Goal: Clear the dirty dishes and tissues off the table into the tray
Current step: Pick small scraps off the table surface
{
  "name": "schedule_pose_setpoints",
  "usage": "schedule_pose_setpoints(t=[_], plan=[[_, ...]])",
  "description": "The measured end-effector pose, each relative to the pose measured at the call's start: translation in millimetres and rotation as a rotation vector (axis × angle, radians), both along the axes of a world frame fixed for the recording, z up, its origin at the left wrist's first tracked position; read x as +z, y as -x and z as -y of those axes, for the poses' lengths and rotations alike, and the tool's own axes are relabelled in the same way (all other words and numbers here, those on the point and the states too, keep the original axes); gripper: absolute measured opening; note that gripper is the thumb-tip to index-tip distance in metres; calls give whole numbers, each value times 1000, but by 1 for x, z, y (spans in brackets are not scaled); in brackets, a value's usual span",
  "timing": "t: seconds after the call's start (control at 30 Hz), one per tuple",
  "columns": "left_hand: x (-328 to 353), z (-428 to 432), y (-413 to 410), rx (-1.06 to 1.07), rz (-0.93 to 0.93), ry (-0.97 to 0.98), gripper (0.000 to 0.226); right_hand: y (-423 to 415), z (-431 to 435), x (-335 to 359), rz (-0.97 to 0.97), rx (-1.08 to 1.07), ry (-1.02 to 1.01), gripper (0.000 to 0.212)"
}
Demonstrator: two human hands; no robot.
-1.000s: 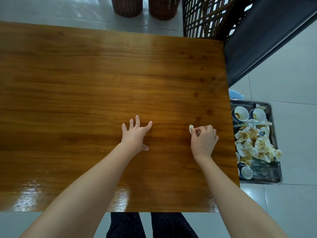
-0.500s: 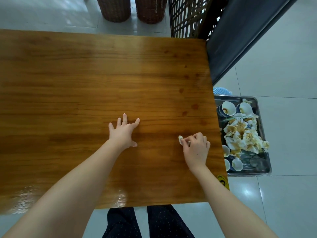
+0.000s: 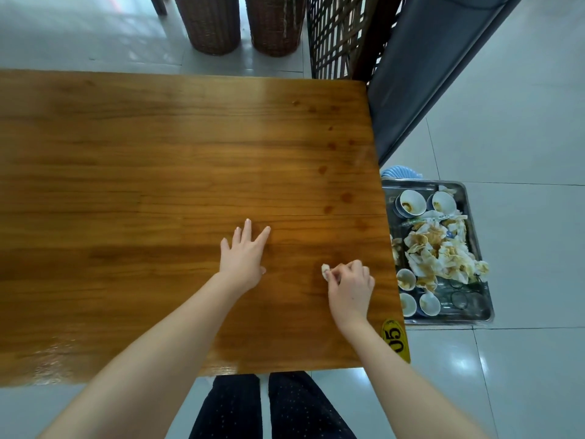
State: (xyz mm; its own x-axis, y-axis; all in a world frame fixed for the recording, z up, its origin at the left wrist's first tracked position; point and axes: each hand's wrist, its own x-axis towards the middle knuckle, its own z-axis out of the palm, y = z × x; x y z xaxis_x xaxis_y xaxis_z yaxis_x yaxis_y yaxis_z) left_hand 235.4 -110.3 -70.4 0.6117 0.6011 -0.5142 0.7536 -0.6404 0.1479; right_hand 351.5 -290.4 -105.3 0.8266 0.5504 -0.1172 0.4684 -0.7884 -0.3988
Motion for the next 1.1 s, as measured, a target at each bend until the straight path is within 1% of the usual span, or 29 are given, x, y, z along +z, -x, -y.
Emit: schedule_pose_setpoints(t=[0.13, 0.27, 0.37, 0.47, 0.6, 0.67, 0.73, 0.8, 0.93, 1.03, 1.1], plan=[[2, 7, 3, 1, 36, 43, 88, 18, 2, 0, -6, 58, -15, 13], [3, 5, 8, -22, 50, 79, 86, 0, -3, 4, 41, 85, 16, 16], [4, -1, 9, -37, 55, 96, 84, -29, -21, 8, 25, -62, 39, 20], [6, -8, 7, -37, 60, 104, 82, -56, -42, 11, 39, -113, 101, 25], [7, -21, 4, -32, 62, 117, 80, -76, -65, 16, 7, -260, 121, 19], [8, -28, 2, -34, 67, 127, 79, -72, -68, 17, -12, -290, 119, 16], [7, -33, -2, -34, 72, 138, 78, -57, -65, 16, -28, -243, 100, 16], [8, -35, -8, -44, 76, 141, 78, -34, -56, 13, -33, -139, 73, 17], [12, -28, -25, -76, 88, 122, 78, 9, -28, 5, 1, 18, 68, 14], [15, -20, -37, -91, 90, 113, 78, 18, -11, 2, 27, 73, 57, 10], [16, -13, -45, -92, 87, 113, 78, 12, -7, 5, 33, 95, 52, 11]])
